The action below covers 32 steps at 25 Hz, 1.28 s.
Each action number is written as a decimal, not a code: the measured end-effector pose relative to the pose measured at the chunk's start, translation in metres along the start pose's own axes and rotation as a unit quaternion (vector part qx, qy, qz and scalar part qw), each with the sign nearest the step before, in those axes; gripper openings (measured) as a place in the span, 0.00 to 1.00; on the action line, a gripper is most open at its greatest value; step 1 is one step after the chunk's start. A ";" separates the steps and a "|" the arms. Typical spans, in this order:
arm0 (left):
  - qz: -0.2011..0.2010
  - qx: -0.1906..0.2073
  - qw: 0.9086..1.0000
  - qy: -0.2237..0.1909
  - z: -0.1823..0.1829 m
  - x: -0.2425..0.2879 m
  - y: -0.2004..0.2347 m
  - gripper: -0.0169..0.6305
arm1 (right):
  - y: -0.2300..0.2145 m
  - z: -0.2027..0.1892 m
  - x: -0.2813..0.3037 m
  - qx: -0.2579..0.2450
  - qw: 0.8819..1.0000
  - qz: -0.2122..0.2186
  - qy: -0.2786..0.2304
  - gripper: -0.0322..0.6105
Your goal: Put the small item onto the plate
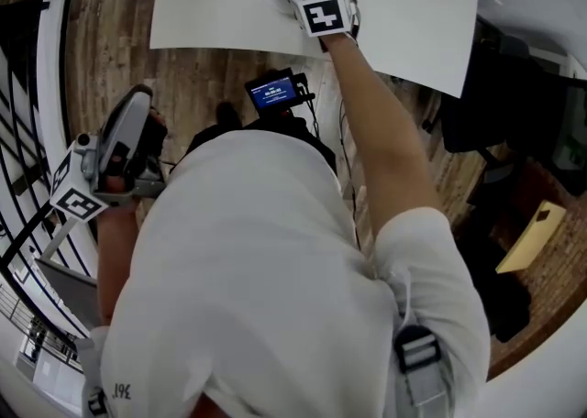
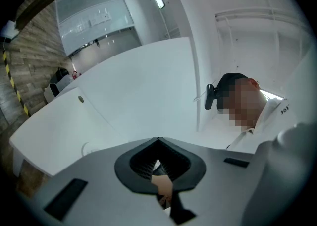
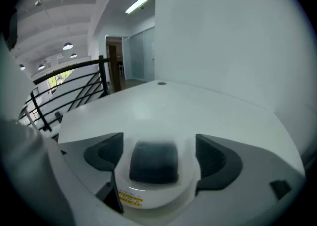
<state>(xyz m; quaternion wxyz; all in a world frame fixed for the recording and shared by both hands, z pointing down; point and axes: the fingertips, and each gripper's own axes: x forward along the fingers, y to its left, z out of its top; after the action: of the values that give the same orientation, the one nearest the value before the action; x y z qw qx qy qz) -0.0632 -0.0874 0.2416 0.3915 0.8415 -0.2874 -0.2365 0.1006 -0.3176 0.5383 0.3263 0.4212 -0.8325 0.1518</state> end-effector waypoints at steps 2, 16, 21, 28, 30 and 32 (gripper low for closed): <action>-0.006 0.000 1.000 0.000 -0.001 -0.001 -0.002 0.03 | -0.008 0.017 -0.029 0.057 0.997 -0.002 -0.050 0.87; -0.079 -0.040 0.996 0.028 0.007 -0.006 0.002 0.03 | 0.053 0.164 -0.270 0.409 0.799 0.246 -0.366 0.05; -0.094 -0.042 0.994 0.036 0.010 -0.029 -0.006 0.04 | 0.073 0.211 -0.313 0.366 0.796 0.241 -0.417 0.05; -0.100 -0.054 0.993 0.035 0.013 -0.061 -0.003 0.04 | 0.094 0.177 -0.328 0.373 0.814 0.189 -0.404 0.05; -0.104 -0.056 0.992 0.038 0.012 -0.068 -0.003 0.03 | 0.097 0.173 -0.331 0.373 0.816 0.177 -0.405 0.05; -0.107 -0.059 0.992 0.040 0.010 -0.080 -0.005 0.03 | 0.106 0.173 -0.336 0.368 0.818 0.170 -0.409 0.05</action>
<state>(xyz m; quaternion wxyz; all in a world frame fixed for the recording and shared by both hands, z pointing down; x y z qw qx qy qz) -0.1259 -0.0363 0.2457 0.4243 0.8515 -0.1654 -0.2600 0.0889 -0.1429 0.1865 -0.2543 0.3853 -0.8297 0.3137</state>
